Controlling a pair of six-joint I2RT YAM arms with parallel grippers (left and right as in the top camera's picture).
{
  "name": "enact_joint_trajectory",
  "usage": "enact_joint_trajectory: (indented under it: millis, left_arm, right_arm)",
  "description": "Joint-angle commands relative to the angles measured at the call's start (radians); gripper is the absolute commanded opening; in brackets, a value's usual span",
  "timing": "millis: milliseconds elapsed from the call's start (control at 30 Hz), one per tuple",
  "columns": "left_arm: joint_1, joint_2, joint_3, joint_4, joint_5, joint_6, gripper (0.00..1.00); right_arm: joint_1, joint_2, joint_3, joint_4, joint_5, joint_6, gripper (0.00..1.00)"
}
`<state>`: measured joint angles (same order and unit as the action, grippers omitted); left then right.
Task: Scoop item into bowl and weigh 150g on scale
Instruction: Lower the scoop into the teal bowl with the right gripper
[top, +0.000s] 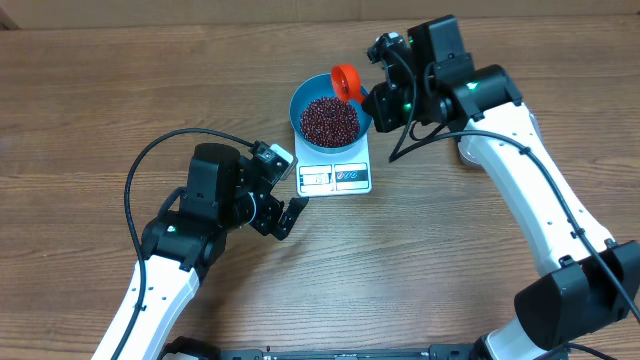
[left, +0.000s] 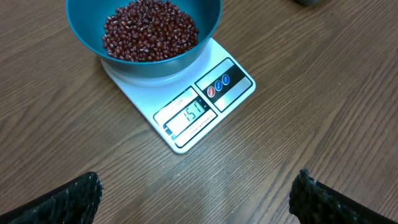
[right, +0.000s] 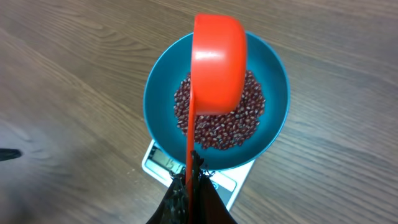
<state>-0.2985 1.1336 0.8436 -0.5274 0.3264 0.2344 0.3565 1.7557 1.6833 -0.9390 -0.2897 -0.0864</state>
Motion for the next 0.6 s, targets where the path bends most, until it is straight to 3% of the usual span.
enact_joint_trajectory:
  millis: [0,567]
  left_arm:
    - [0.005,0.005,-0.004,0.001,0.007,-0.014,1.0]
    - [0.005,0.005,-0.004,0.001,0.007,-0.014,1.0]
  right_arm:
    - [0.018,0.013,0.033,0.015,0.085,0.012,0.04]
    - [0.024,0.18,0.032,0.073,0.091,0.011,0.04]
